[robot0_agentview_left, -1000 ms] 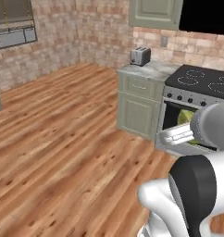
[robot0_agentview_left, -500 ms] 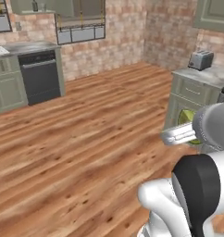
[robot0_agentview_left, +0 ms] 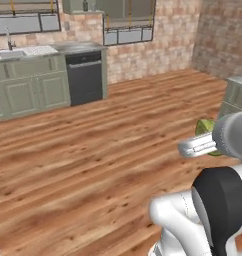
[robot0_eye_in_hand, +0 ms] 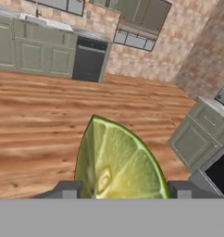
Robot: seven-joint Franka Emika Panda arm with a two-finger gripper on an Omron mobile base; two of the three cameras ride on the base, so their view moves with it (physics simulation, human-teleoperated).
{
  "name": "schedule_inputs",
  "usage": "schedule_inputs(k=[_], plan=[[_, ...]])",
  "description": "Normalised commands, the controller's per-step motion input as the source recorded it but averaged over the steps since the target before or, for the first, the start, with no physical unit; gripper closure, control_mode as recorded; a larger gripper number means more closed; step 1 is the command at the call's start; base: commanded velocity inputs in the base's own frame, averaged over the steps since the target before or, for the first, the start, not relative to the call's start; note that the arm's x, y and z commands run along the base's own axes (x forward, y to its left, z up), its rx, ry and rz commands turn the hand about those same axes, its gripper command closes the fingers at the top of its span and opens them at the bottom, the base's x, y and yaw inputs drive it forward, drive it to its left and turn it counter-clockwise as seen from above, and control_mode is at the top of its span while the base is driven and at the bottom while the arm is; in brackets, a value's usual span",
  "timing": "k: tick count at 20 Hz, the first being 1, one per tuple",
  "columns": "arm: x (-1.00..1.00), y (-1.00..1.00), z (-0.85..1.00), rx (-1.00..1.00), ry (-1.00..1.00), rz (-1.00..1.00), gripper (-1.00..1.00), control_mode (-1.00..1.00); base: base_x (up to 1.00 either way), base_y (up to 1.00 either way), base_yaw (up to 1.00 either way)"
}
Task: There is a bowl on the dining counter. Grab a lemon wedge from the fridge and place it in the bowl. Then get the liquor bottle and glass cup from the cabinet and place them next to the bowl.
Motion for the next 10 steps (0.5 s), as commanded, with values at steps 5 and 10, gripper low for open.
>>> schedule_inputs(k=[5, 10], plan=[[0.0, 0.0, 0.0, 0.0, 0.0, 0.0, 1.0, 1.0, -0.01, 0.92, 0.24], [0.0, 0.0, 0.0, 0.0, 0.0, 0.0, 1.0, 1.0, -0.19, 1.0, 0.16]])
